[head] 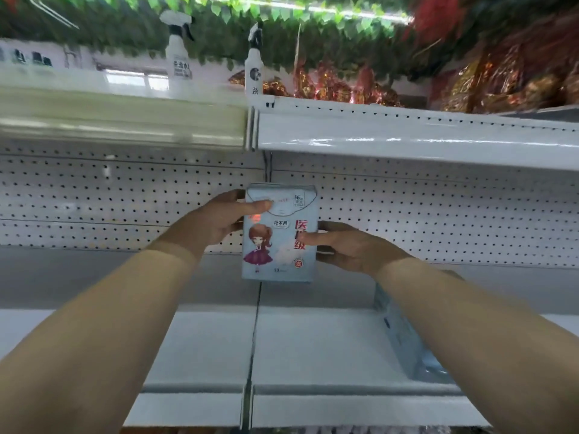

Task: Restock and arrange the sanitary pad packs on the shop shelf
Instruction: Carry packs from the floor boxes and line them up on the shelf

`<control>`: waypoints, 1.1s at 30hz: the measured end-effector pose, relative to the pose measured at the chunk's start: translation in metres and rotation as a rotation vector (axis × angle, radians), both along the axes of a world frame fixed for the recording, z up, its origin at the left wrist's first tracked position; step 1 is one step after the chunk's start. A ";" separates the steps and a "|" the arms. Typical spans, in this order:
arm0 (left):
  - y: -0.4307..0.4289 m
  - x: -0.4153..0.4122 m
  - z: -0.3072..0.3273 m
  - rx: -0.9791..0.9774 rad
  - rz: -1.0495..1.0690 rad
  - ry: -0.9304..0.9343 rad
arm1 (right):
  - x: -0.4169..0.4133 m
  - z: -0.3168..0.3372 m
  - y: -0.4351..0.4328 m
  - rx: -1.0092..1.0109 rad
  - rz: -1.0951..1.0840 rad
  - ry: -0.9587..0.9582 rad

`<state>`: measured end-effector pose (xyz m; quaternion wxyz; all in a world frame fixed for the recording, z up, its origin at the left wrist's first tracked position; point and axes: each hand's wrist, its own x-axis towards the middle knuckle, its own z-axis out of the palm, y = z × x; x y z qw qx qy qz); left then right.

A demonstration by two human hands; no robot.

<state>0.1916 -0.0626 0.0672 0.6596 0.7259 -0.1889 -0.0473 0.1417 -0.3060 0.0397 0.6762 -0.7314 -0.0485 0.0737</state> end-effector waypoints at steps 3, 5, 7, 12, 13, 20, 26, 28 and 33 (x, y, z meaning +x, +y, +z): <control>0.002 0.015 -0.012 -0.019 -0.011 -0.037 | 0.010 -0.001 0.002 -0.080 -0.025 0.008; 0.000 0.024 -0.020 -0.033 -0.012 -0.056 | 0.018 -0.003 0.003 -0.120 -0.043 0.017; -0.001 0.032 -0.027 -0.052 0.007 -0.046 | 0.026 -0.006 0.006 -0.144 -0.065 0.026; -0.003 0.048 -0.035 -0.063 0.033 -0.027 | 0.039 -0.013 0.008 -0.145 -0.109 0.025; -0.004 0.050 -0.033 -0.054 0.034 -0.033 | 0.041 -0.014 0.009 -0.145 -0.117 0.017; -0.003 0.062 -0.032 0.012 0.061 -0.047 | 0.053 -0.020 0.017 -0.164 -0.176 -0.061; -0.005 0.069 -0.034 0.002 0.081 -0.065 | 0.070 -0.027 0.021 -0.208 -0.260 -0.095; -0.008 0.071 -0.036 0.018 0.105 -0.075 | 0.074 -0.028 0.021 -0.222 -0.280 -0.096; -0.014 0.072 -0.043 -0.016 0.270 -0.040 | 0.076 -0.029 0.022 -0.285 -0.305 -0.128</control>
